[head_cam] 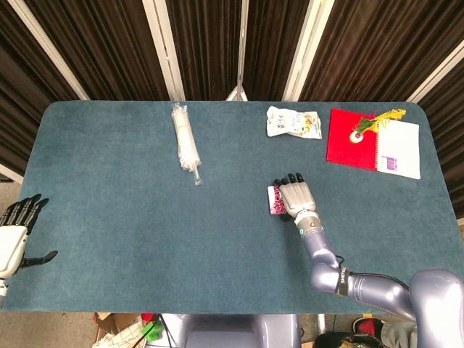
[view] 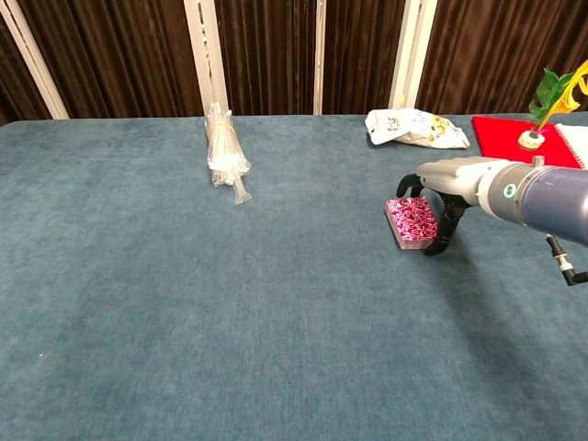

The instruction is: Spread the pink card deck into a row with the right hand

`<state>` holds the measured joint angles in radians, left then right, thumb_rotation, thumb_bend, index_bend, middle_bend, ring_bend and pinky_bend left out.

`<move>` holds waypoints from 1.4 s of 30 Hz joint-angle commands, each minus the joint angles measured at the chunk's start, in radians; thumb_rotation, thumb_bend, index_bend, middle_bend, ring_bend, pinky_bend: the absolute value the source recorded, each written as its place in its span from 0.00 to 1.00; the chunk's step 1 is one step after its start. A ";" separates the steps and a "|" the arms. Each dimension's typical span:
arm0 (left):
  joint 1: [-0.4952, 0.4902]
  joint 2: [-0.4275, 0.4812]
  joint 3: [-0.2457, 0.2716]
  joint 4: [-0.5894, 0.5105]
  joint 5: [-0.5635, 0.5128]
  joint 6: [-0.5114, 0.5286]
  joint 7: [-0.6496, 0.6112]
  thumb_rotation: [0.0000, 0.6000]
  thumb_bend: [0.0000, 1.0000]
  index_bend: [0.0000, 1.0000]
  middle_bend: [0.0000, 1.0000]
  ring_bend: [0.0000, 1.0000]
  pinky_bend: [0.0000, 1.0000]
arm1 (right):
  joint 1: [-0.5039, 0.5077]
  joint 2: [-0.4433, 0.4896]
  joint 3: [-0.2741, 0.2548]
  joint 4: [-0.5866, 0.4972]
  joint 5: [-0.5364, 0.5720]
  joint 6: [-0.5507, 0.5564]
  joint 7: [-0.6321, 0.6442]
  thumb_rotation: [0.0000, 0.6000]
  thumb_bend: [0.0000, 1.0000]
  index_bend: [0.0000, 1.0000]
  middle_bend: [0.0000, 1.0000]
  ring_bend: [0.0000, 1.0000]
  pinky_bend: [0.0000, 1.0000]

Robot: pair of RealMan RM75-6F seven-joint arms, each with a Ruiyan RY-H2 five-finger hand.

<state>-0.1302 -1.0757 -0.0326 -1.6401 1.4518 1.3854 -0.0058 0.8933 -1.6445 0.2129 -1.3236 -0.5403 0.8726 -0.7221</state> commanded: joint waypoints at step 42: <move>0.004 -0.010 -0.001 -0.004 0.000 0.017 0.030 1.00 0.00 0.00 0.00 0.00 0.00 | -0.114 0.109 -0.053 -0.062 -0.107 0.088 0.160 1.00 0.21 0.40 0.43 0.16 0.00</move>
<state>-0.1265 -1.0855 -0.0335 -1.6437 1.4519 1.4028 0.0241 0.7808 -1.5295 0.1590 -1.3937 -0.6499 0.9642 -0.5663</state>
